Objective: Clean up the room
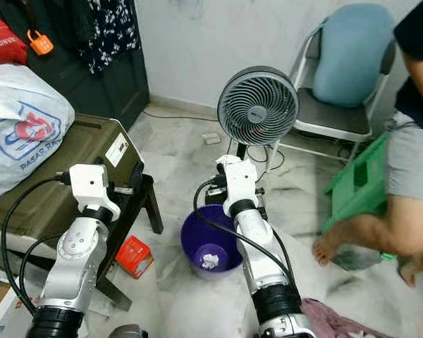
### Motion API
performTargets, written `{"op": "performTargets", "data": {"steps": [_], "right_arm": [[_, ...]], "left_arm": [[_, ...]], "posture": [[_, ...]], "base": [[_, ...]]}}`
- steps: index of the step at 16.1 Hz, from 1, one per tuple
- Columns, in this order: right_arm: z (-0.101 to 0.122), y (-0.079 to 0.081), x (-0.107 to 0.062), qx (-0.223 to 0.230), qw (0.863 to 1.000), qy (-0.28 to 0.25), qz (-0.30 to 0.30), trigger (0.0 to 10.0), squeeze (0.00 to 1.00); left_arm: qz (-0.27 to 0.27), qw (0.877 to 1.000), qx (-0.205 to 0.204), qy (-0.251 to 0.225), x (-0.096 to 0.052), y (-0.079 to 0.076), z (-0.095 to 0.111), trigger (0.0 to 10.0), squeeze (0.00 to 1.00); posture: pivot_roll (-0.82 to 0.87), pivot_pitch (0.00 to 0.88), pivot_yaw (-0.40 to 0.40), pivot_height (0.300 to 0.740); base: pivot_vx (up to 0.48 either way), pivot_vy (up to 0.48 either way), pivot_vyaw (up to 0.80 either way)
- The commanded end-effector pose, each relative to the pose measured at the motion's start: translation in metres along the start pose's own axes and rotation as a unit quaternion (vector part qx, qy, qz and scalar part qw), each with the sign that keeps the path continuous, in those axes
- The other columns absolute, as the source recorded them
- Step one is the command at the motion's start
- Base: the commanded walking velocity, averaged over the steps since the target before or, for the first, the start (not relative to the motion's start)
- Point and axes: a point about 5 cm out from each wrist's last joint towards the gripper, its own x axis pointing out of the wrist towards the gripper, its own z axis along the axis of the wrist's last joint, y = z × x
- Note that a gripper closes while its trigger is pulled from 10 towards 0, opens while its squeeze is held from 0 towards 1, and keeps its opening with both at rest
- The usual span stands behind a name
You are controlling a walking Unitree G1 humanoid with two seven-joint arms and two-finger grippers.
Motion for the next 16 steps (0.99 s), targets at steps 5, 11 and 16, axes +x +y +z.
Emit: {"op": "performTargets", "data": {"steps": [5,11,16], "right_arm": [[0.0035,-0.0012,0.0032,-0.003,1.0,-0.007,-0.001,10.0,0.0],[0.0041,-0.0008,0.0044,-0.003,1.0,-0.009,-0.002,10.0,0.0],[0.0042,-0.001,0.0051,-0.003,1.0,-0.01,-0.003,10.0,0.0]], "left_arm": [[-0.007,1.0,0.003,-0.001,0.0015,-0.0003,0.0003,10.0,0.0],[-0.005,1.0,0.006,0.0,0.0026,0.0007,-0.0004,10.0,0.0],[-0.004,1.0,0.006,0.0,0.0031,0.0008,0.0001,10.0,0.0]], "posture": [[0.08,0.0,-0.019,0.74],[0.08,0.0,-0.016,0.74],[0.08,0.0,-0.016,0.74]], "base": [[0.314,0.0,0.0],[0.307,0.0,0.0],[0.204,0.0,0.0]]}}
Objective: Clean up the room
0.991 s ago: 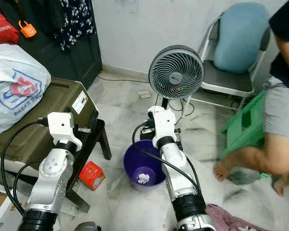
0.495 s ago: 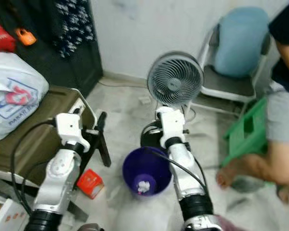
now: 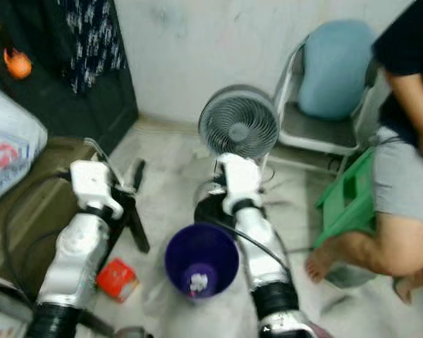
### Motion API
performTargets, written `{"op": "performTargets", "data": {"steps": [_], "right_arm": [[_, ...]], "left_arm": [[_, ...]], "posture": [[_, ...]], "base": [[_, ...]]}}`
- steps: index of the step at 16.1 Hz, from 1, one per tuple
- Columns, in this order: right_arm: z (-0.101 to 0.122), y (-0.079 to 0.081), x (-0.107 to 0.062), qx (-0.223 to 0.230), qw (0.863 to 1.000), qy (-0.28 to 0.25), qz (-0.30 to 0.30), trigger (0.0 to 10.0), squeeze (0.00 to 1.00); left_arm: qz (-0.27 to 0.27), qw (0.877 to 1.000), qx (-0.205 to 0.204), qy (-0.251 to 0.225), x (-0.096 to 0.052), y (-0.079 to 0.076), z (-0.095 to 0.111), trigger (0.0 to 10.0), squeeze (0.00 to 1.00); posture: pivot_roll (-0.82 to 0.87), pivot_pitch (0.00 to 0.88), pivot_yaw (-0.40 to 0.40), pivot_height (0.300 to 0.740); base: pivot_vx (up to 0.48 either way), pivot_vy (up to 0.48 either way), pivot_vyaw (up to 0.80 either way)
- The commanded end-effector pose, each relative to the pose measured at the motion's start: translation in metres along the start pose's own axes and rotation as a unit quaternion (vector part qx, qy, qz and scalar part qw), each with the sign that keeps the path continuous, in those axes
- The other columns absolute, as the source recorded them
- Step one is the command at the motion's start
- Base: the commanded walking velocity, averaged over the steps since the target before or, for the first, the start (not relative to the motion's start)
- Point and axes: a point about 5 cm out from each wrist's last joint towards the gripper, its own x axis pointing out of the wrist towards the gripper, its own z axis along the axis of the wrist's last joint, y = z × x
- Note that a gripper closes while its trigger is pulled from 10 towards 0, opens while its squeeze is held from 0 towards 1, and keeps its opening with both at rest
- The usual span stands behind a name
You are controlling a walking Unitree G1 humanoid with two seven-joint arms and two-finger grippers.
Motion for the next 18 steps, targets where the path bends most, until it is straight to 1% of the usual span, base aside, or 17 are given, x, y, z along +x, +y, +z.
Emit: {"op": "performTargets", "data": {"steps": [1,5,7,8,9,10,11,12,13,14,16,18], "right_arm": [[0.004,-0.007,0.002,-0.007,1.0,-0.008,-0.008,10.0,0.0],[0.004,-0.008,0.004,-0.009,1.0,-0.007,-0.008,10.0,0.0],[0.002,-0.007,0.005,-0.008,1.0,0.001,-0.009,10.0,0.0],[0.0,-0.005,0.004,-0.008,1.0,0.01,-0.01,10.0,0.0],[-0.008,-0.001,0.0,-0.003,0.999,0.036,-0.016,10.0,0.0],[-0.018,-0.002,-0.006,-0.01,0.998,0.057,-0.031,10.0,0.0],[-0.021,-0.004,-0.007,-0.011,0.997,0.064,-0.039,10.0,0.0],[-0.034,-0.012,-0.012,0.005,0.992,0.101,-0.073,10.0,0.0],[-0.036,-0.014,-0.012,0.002,0.991,0.109,-0.078,10.0,0.0],[-0.041,-0.016,-0.011,0.004,0.988,0.134,-0.082,10.0,0.0],[-0.045,-0.017,-0.011,0.001,0.986,0.145,-0.081,10.0,0.0],[-0.047,-0.019,-0.014,0.002,0.983,0.154,-0.096,10.0,0.0]], "left_arm": [[0.0,1.0,-0.001,0.001,0.001,-0.002,0.0,10.0,0.0],[0.003,1.0,0.0,-0.009,0.003,0.001,0.004,10.0,0.0],[-0.022,1.0,0.012,-0.012,0.001,0.002,0.004,10.0,0.0],[-0.035,0.999,0.026,-0.013,-0.002,0.002,0.004,10.0,0.0],[-0.077,0.995,0.059,-0.013,-0.014,0.004,0.005,10.0,0.0],[-0.126,0.989,0.081,0.013,-0.029,0.005,-0.002,10.0,0.0],[-0.144,0.985,0.088,0.02,-0.034,0.005,-0.004,10.0,0.0],[-0.197,0.971,0.128,0.035,-0.046,0.004,-0.01,10.0,0.0],[-0.212,0.968,0.133,0.035,-0.047,0.002,-0.01,10.0,0.0],[-0.247,0.958,0.145,0.031,-0.049,0.001,-0.006,10.0,0.0],[-0.26,0.952,0.158,0.027,-0.048,0.002,-0.002,10.0,0.0],[-0.264,0.951,0.16,0.029,-0.052,0.003,0.0,10.0,0.0]], "posture": [[0.08,0.0,-0.016,0.74],[0.09,0.0,-0.023,0.74],[0.1,0.0,-0.026,0.74],[0.1,0.0,-0.024,0.74],[0.1,0.0,-0.008,0.74],[0.1,0.0,0.008,0.74],[0.11,0.0,0.012,0.74],[0.12,0.0,0.009,0.74],[0.12,0.0,0.001,0.74],[0.12,0.021,-0.01,0.74],[0.13,0.044,-0.003,0.74],[0.12,0.058,0.008,0.74]], "base": [[0.0,0.0,0.0],[0.0,0.0,0.0],[0.0,0.0,0.0],[0.0,0.0,0.0],[0.0,0.0,0.0],[0.0,0.0,0.0],[0.0,0.0,0.0],[0.0,0.0,0.0],[0.0,0.0,0.0],[0.0,0.0,0.0],[0.0,0.0,0.0],[0.0,0.0,0.0]]}}
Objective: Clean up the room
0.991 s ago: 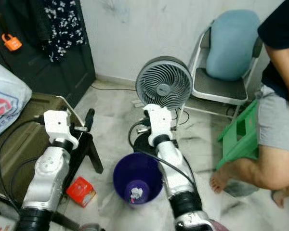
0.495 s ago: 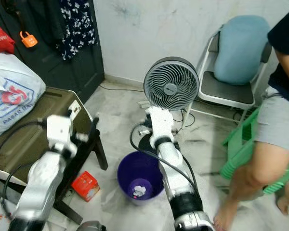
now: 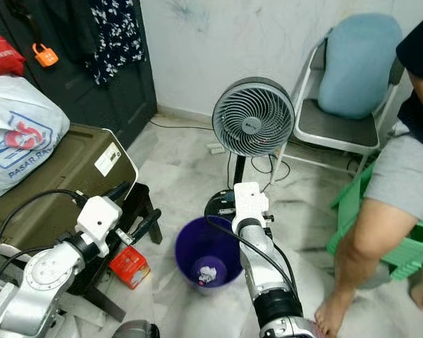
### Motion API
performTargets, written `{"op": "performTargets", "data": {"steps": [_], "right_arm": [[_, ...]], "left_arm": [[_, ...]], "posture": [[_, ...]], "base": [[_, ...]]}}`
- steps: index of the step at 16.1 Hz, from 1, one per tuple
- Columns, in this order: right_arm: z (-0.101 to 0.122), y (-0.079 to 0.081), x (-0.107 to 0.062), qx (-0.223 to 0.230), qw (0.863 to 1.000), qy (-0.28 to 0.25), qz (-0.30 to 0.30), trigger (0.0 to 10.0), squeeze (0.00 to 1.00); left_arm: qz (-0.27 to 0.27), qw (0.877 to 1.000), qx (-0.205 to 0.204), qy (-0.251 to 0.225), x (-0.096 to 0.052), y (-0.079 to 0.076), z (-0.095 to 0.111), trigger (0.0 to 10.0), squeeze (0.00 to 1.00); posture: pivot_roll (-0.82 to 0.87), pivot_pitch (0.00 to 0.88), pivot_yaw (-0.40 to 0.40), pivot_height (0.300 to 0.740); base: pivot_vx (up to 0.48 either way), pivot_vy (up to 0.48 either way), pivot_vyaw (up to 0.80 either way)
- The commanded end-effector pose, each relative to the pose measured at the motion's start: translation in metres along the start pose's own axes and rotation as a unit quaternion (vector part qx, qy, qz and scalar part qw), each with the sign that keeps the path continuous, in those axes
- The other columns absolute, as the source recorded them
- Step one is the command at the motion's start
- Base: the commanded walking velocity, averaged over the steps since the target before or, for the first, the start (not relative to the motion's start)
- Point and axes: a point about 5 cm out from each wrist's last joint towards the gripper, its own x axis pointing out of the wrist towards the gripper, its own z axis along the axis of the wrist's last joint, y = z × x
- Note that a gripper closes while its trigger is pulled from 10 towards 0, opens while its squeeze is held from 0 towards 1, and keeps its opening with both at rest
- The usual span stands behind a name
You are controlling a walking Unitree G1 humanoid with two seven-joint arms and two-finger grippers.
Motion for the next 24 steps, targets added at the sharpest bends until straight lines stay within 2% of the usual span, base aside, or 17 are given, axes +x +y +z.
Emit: {"op": "performTargets", "data": {"steps": [1,4,9,13,15,19,24], "right_arm": [[0.002,0.0,0.001,0.003,1.0,0.001,-0.006,10.0,0.0],[0.002,0.006,0.002,0.004,1.0,0.007,-0.003,10.0,0.0],[0.006,0.028,0.008,0.014,1.0,0.011,0.02,10.0,0.0],[0.021,0.04,0.017,0.002,0.999,-0.012,0.032,10.0,0.0],[0.025,0.039,0.024,0.003,1.0,-0.008,0.023,10.0,0.0],[0.044,0.045,0.036,-0.006,1.0,-0.017,0.021,10.0,0.0],[0.059,0.052,0.042,0.003,0.999,-0.022,0.025,10.0,0.0]], "left_arm": [[-0.018,1.0,0.011,0.0,-0.004,-0.002,0.004,10.0,0.0],[-0.036,0.999,0.025,0.005,-0.017,-0.006,0.006,10.0,0.0],[-0.01,0.999,0.021,0.028,-0.049,-0.007,0.011,10.0,0.0],[-0.019,0.998,0.0,0.062,-0.074,-0.02,0.017,10.0,0.0],[-0.007,0.997,-0.014,0.08,-0.085,-0.023,0.019,10.0,0.0],[0.017,0.994,-0.034,0.102,-0.098,-0.024,0.024,10.0,0.0],[0.035,0.991,-0.046,0.119,-0.105,-0.024,0.027,10.0,0.0]], "posture": [[0.13,0.066,0.01,0.74],[0.16,0.096,0.024,0.74],[0.24,0.198,0.059,0.74],[0.28,0.281,0.073,0.74],[0.3,0.302,0.075,0.74],[0.33,0.34,0.083,0.74],[0.34,0.355,0.086,0.74]], "base": [[0.0,0.0,0.0],[0.0,0.0,0.0],[0.0,0.0,0.0],[0.0,0.0,0.0],[0.0,0.0,0.0],[0.0,0.0,0.0],[0.0,0.0,0.0]]}}
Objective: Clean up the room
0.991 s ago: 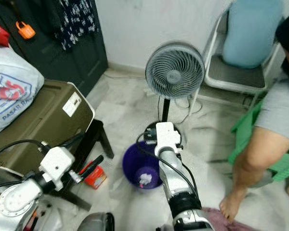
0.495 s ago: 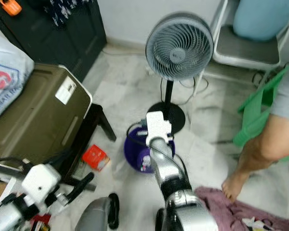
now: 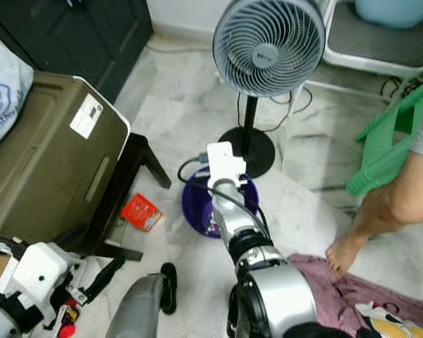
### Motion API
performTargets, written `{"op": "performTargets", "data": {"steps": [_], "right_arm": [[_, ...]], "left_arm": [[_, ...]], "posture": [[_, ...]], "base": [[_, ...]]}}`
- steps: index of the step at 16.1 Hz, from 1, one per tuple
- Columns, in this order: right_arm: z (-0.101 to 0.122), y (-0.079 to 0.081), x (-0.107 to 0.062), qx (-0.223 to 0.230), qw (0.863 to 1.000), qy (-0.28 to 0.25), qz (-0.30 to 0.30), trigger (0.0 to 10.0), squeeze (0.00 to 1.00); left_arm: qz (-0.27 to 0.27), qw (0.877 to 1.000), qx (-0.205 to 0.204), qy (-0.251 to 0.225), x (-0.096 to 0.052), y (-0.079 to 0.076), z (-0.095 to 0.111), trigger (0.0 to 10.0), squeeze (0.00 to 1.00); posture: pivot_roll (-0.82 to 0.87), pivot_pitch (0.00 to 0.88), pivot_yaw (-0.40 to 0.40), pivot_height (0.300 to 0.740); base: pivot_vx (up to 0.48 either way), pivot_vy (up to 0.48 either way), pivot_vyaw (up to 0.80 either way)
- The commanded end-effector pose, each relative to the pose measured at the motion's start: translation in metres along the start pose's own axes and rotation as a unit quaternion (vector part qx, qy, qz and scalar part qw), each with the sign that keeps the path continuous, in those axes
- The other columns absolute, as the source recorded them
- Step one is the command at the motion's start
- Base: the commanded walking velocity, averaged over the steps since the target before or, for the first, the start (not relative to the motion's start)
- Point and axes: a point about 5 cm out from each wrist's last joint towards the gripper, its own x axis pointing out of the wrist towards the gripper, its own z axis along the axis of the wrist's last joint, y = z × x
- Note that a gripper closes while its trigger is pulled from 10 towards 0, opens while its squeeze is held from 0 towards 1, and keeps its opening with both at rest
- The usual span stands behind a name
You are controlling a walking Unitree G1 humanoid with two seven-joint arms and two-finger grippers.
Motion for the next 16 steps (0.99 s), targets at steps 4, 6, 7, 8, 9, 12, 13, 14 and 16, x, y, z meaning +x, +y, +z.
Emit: {"op": "performTargets", "data": {"steps": [4,6,7,8,9,12,13,14,16], "right_arm": [[-0.008,0.011,-0.002,0.012,1.0,0.019,0.011,10.0,0.0],[-0.005,0.013,-0.002,0.015,1.0,0.015,0.012,10.0,0.0],[-0.004,0.013,-0.001,0.017,1.0,0.014,0.012,10.0,0.0],[-0.003,0.013,-0.001,0.017,1.0,0.011,0.01,10.0,0.0],[-0.001,0.011,0.0,0.019,1.0,0.004,0.004,10.0,0.0],[0.001,0.006,0.001,0.02,1.0,-0.002,-0.003,10.0,0.0],[0.001,0.005,0.001,0.02,1.0,-0.003,-0.005,10.0,0.0],[0.002,0.002,0.001,0.021,1.0,-0.014,-0.018,10.0,0.0],[0.003,0.001,0.001,0.02,0.999,-0.015,-0.019,10.0,0.0]], "left_arm": [[0.013,1.0,-0.006,0.014,-0.003,0.001,0.0,10.0,0.0],[0.015,1.0,-0.009,0.017,-0.003,0.002,0.001,10.0,0.0],[0.017,1.0,-0.01,0.017,-0.003,0.002,0.001,10.0,0.0],[0.021,1.0,-0.013,0.017,-0.002,0.002,0.001,10.0,0.0],[0.023,0.999,-0.014,0.017,-0.002,0.003,0.001,10.0,0.0],[0.023,0.999,-0.017,0.019,-0.002,0.002,0.001,10.0,0.0],[0.023,0.999,-0.018,0.019,-0.002,0.002,0.001,10.0,0.0],[0.023,0.999,-0.019,0.019,-0.001,0.002,0.001,10.0,0.0],[0.024,0.999,-0.02,0.02,-0.001,0.002,0.001,10.0,0.0]], "posture": [[0.35,0.357,0.088,0.74],[0.35,0.356,0.088,0.74],[0.35,0.355,0.087,0.74],[0.35,0.356,0.087,0.74],[0.35,0.356,0.087,0.74],[0.35,0.359,0.087,0.74],[0.35,0.359,0.087,0.74],[0.35,0.359,0.086,0.74],[0.35,0.36,0.087,0.74]], "base": [[0.0,0.0,0.0],[0.0,0.0,0.0],[0.0,0.0,0.0],[0.0,0.0,0.0],[0.0,0.0,0.0],[0.0,0.0,0.0],[0.0,0.0,0.0],[0.0,0.0,0.0],[0.0,0.0,0.0]]}}
